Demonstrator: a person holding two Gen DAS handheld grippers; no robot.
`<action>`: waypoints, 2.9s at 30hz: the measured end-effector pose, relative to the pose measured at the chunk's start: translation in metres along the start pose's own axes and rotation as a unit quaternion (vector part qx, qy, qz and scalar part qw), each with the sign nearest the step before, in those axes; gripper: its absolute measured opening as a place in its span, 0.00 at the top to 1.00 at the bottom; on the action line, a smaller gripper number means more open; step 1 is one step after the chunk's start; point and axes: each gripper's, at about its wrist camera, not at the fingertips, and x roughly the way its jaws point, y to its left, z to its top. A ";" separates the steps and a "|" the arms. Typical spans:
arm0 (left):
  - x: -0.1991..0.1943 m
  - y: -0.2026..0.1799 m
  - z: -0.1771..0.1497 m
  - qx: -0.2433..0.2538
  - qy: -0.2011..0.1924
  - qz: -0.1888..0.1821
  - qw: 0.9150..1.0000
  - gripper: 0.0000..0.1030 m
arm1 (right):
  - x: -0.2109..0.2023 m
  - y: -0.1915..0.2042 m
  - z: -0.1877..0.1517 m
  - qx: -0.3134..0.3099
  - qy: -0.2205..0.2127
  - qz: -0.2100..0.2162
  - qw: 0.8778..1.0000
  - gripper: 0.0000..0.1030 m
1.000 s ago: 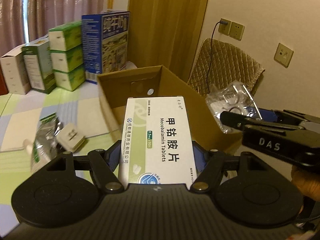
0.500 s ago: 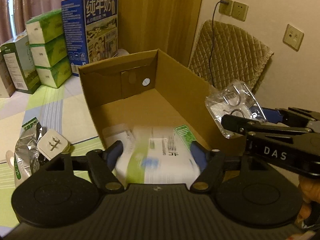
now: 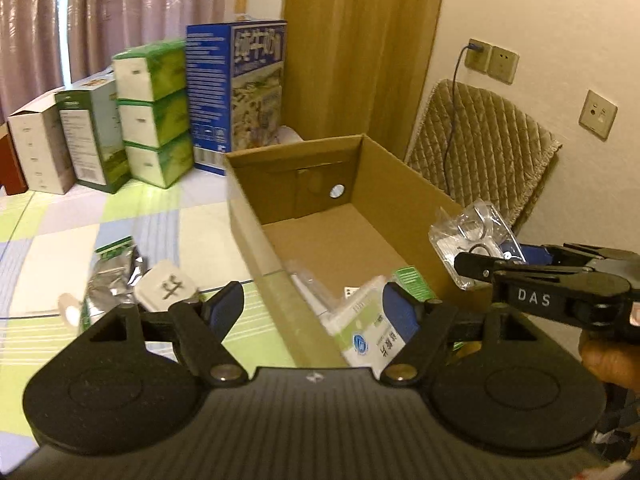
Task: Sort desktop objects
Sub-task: 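Lower both items into the cardboard box and open both tools, then withdraw both tools from the cardboard box back over the table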
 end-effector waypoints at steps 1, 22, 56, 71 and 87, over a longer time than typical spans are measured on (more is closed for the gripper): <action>-0.002 0.002 0.000 -0.001 -0.001 0.003 1.000 0.29 | 0.001 0.002 0.001 0.001 0.000 0.003 1.000 0.49; -0.048 0.039 -0.042 -0.036 0.015 0.031 0.999 0.22 | -0.056 0.029 -0.018 0.023 -0.012 0.012 1.000 0.13; -0.143 0.109 -0.107 -0.094 0.019 0.108 0.990 0.01 | -0.097 0.136 -0.056 -0.015 0.033 0.076 0.996 0.02; -0.158 0.146 -0.124 -0.120 0.023 0.126 0.985 0.01 | -0.090 0.170 -0.073 -0.031 0.054 0.103 0.993 0.02; -0.133 0.193 -0.117 -0.119 0.041 0.131 0.983 0.01 | -0.049 0.197 -0.078 -0.056 0.067 0.115 0.990 0.02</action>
